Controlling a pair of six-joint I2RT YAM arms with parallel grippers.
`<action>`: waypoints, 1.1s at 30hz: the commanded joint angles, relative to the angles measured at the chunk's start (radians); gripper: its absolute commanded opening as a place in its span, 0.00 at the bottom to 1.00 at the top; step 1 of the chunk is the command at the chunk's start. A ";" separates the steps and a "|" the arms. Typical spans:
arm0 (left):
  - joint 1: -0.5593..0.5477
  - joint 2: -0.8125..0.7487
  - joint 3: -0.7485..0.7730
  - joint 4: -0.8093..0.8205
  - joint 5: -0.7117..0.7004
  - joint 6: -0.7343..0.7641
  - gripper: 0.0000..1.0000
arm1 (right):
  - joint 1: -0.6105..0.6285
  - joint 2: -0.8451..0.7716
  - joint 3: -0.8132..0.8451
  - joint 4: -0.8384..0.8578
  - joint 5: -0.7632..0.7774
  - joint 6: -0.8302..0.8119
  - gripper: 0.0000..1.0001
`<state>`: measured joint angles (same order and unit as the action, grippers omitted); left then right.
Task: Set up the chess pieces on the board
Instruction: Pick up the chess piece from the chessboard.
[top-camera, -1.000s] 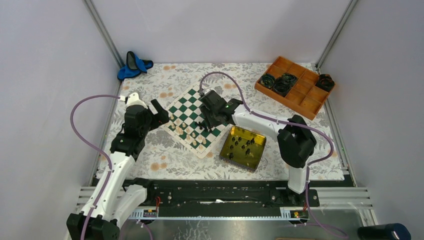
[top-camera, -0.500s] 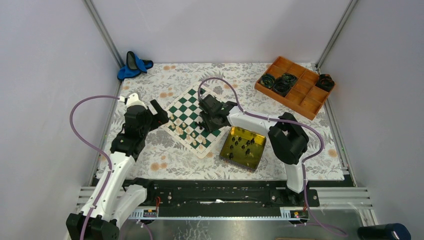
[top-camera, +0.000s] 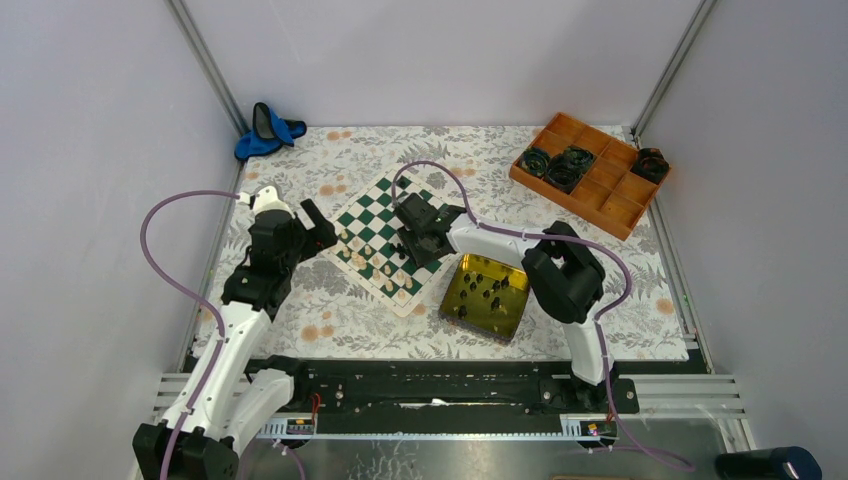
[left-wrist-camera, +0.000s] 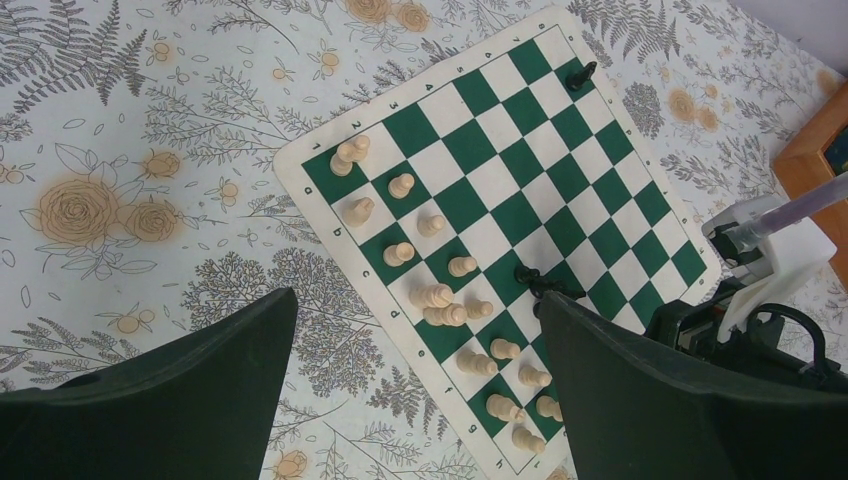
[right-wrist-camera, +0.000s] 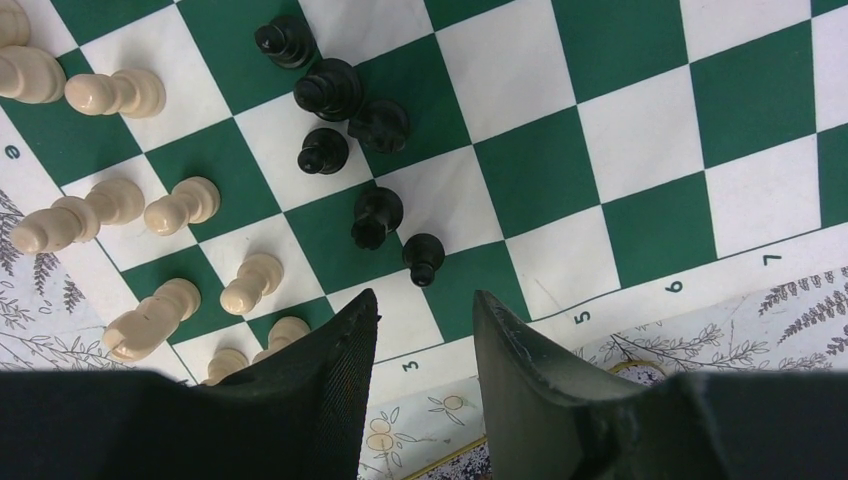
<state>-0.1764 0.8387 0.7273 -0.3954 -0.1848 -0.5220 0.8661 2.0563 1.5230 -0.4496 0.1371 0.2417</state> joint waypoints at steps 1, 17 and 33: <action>-0.005 0.001 -0.008 0.039 -0.024 -0.010 0.99 | 0.000 0.008 0.045 0.026 -0.011 -0.019 0.46; -0.005 0.001 -0.030 0.048 -0.033 -0.022 0.99 | -0.018 0.028 0.055 0.028 -0.027 -0.033 0.31; -0.005 -0.015 -0.045 0.045 -0.034 -0.029 0.99 | -0.019 0.011 0.031 0.022 -0.022 -0.032 0.04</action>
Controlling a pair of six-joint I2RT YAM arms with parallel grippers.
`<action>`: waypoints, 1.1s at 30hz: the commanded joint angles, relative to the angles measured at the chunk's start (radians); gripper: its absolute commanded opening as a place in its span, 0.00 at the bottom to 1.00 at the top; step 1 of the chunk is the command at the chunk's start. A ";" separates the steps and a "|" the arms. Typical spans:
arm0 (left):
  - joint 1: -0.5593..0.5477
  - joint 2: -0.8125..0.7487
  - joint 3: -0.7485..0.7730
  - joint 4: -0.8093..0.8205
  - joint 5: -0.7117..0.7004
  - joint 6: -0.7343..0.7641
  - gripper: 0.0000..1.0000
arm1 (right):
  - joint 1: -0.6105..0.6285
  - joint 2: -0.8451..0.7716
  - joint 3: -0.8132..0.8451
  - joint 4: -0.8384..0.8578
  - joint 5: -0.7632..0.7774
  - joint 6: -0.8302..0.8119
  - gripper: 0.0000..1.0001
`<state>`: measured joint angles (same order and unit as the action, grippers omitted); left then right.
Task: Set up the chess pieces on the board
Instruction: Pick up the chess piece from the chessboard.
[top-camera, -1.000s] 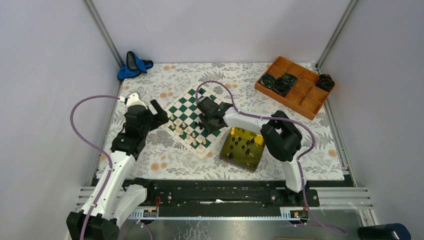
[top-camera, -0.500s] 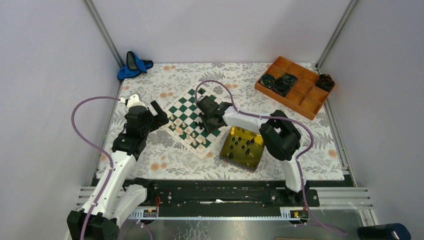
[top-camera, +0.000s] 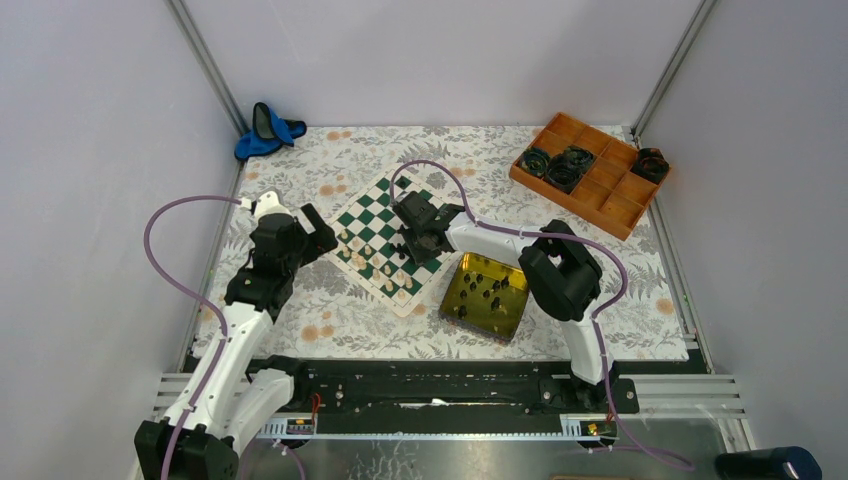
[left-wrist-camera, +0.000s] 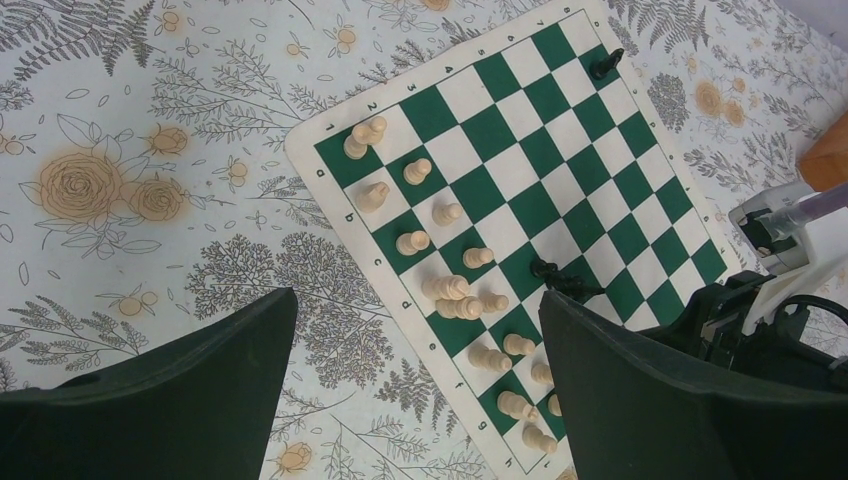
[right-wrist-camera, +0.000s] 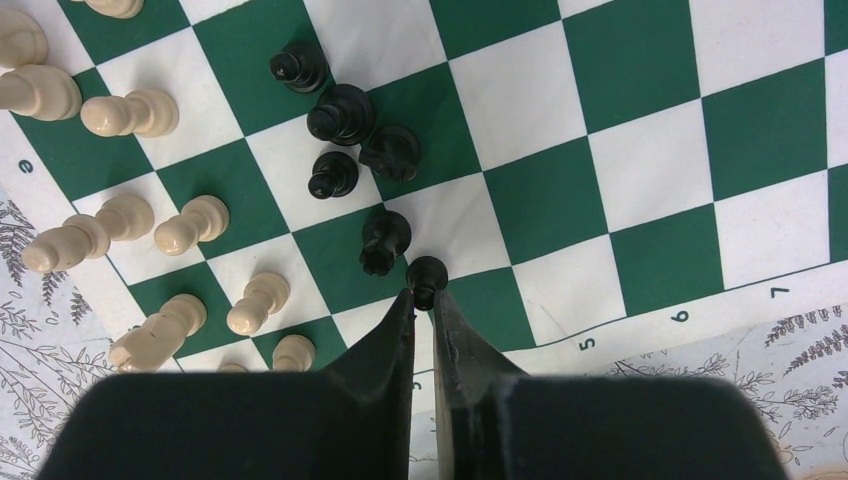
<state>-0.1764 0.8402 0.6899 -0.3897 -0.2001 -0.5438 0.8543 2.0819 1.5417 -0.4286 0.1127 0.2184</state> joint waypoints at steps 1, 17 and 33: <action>-0.005 -0.016 -0.007 0.038 -0.018 -0.008 0.99 | -0.008 -0.018 0.011 0.000 0.004 -0.008 0.03; -0.005 0.002 -0.002 0.046 -0.030 -0.013 0.99 | -0.030 -0.110 0.019 -0.034 0.084 -0.021 0.01; -0.005 0.044 0.001 0.073 -0.028 0.000 0.99 | -0.227 -0.099 -0.024 0.008 0.091 -0.020 0.00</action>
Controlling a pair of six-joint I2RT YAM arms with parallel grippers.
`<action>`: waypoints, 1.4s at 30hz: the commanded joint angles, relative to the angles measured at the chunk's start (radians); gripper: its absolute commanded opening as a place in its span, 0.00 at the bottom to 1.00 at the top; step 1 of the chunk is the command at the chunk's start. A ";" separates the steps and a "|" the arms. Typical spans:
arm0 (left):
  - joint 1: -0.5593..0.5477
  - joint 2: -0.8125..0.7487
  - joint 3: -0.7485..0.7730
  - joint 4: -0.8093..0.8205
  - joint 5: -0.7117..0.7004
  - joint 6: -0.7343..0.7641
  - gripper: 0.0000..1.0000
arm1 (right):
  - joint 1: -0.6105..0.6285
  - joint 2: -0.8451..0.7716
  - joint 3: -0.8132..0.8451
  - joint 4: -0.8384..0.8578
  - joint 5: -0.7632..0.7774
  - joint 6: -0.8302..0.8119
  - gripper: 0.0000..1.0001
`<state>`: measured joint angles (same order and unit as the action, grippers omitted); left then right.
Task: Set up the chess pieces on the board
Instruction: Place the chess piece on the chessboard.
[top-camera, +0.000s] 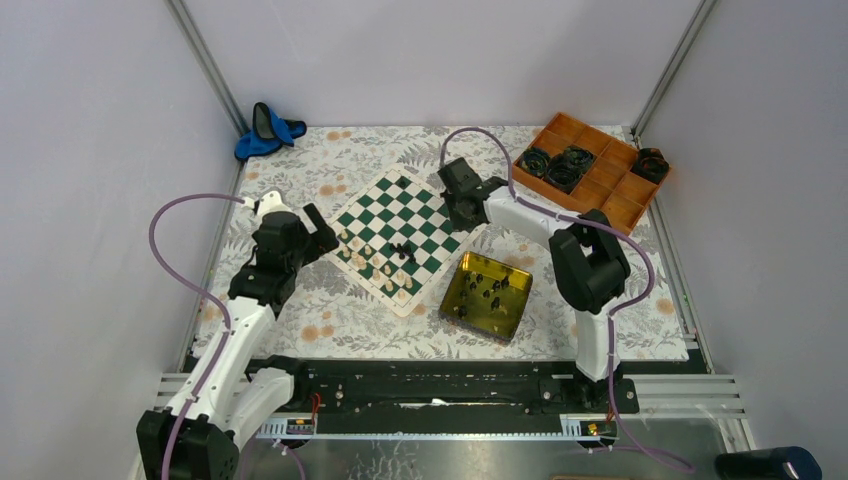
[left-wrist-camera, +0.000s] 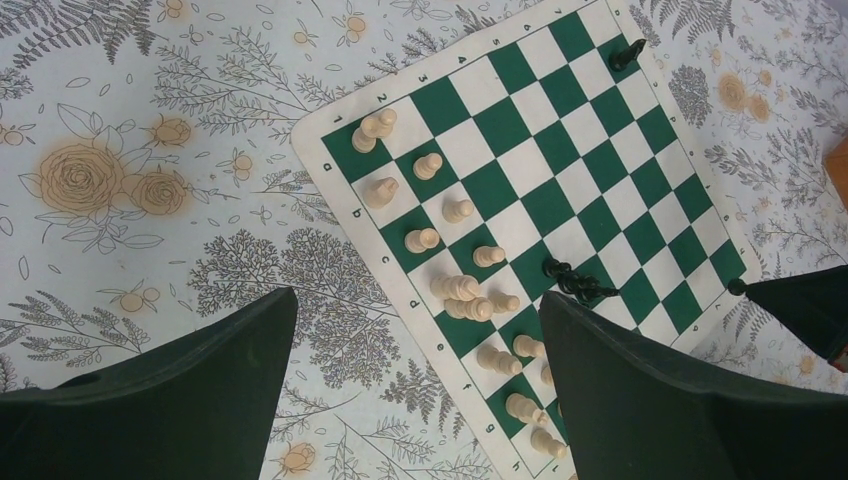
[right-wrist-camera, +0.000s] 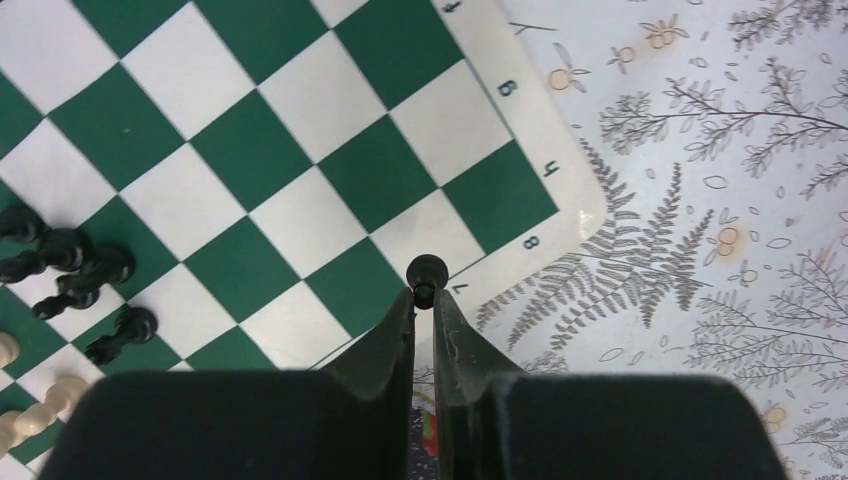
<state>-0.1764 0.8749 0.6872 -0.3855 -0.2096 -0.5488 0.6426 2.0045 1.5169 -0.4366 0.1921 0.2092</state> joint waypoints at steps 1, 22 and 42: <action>-0.005 0.011 0.006 0.071 -0.019 0.005 0.99 | -0.018 -0.018 0.002 0.020 0.011 -0.012 0.00; -0.006 0.060 0.010 0.094 -0.021 0.022 0.99 | -0.037 0.078 0.035 0.036 -0.027 -0.011 0.01; -0.006 0.081 -0.004 0.127 -0.012 -0.009 0.99 | -0.024 -0.025 0.066 0.010 -0.031 -0.044 0.56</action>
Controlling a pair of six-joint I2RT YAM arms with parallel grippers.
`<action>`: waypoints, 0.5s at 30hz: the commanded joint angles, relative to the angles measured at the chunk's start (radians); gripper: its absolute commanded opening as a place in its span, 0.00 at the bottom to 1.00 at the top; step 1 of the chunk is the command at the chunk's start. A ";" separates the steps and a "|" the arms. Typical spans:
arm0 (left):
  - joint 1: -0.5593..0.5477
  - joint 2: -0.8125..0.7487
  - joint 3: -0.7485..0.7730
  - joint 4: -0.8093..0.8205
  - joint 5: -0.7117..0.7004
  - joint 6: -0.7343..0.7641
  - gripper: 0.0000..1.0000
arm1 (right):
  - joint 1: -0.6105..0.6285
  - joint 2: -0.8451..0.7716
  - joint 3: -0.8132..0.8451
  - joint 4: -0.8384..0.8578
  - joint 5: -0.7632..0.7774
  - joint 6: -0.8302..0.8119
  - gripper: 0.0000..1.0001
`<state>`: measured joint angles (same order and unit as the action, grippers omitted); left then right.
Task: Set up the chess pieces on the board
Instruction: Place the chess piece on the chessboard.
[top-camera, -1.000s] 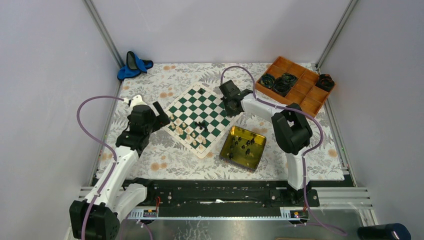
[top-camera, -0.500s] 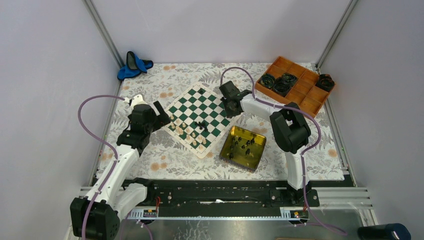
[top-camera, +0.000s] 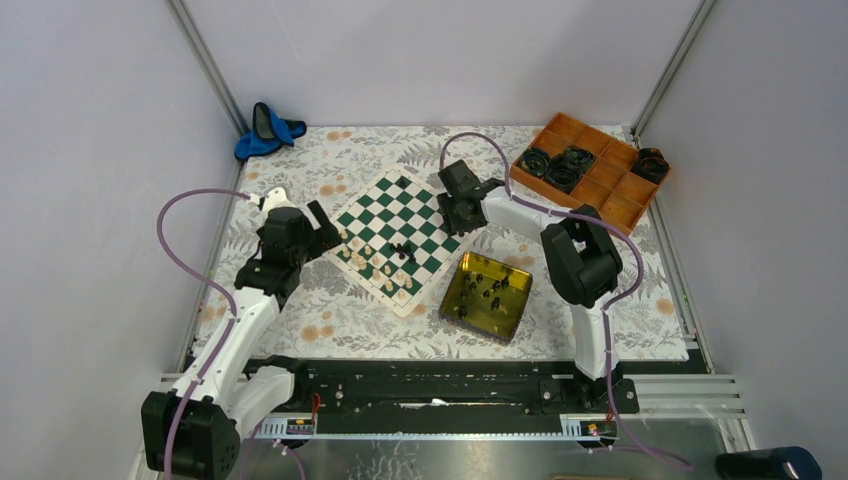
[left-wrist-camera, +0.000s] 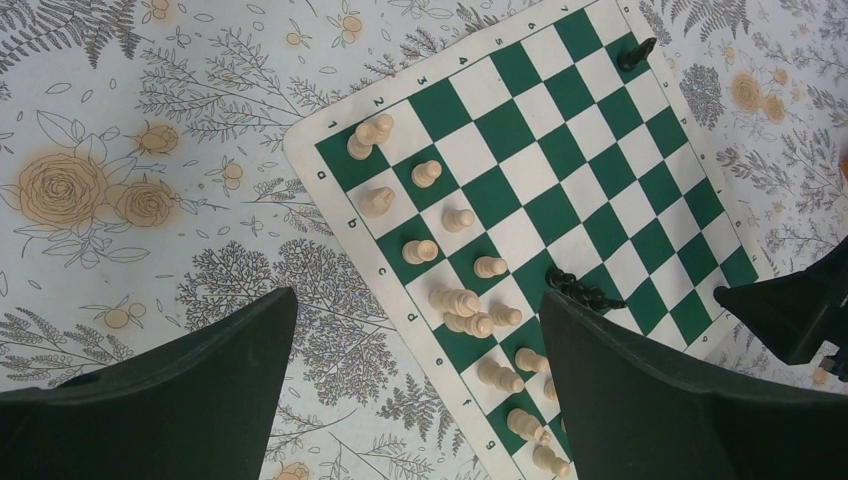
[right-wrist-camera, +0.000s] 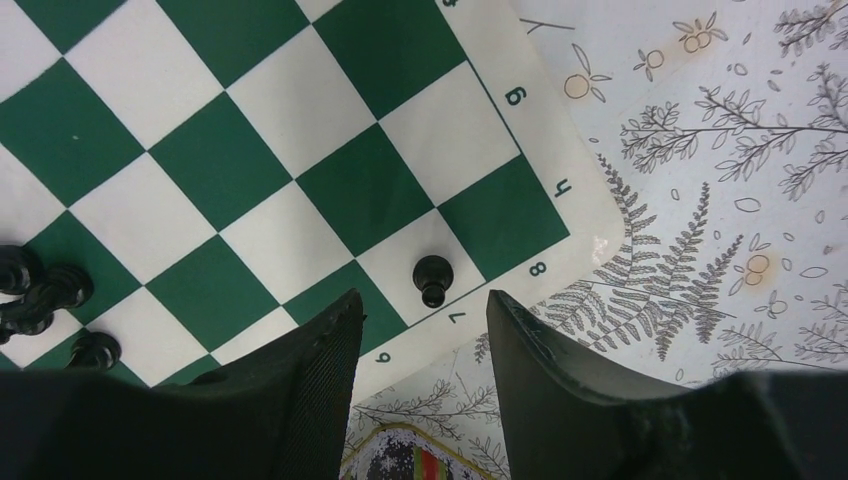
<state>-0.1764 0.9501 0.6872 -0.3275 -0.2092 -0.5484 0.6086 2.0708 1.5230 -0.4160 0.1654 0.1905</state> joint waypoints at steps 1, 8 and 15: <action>-0.005 0.007 -0.005 0.070 -0.015 -0.012 0.99 | 0.019 -0.097 0.066 -0.014 -0.006 -0.031 0.55; -0.005 0.016 -0.012 0.081 -0.015 -0.034 0.99 | 0.110 -0.097 0.093 -0.032 -0.042 -0.093 0.54; -0.006 0.016 -0.021 0.091 -0.016 -0.045 0.99 | 0.183 -0.076 0.084 -0.014 -0.111 -0.134 0.54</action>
<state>-0.1764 0.9649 0.6769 -0.3008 -0.2096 -0.5758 0.7620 2.0262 1.5829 -0.4358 0.1101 0.1013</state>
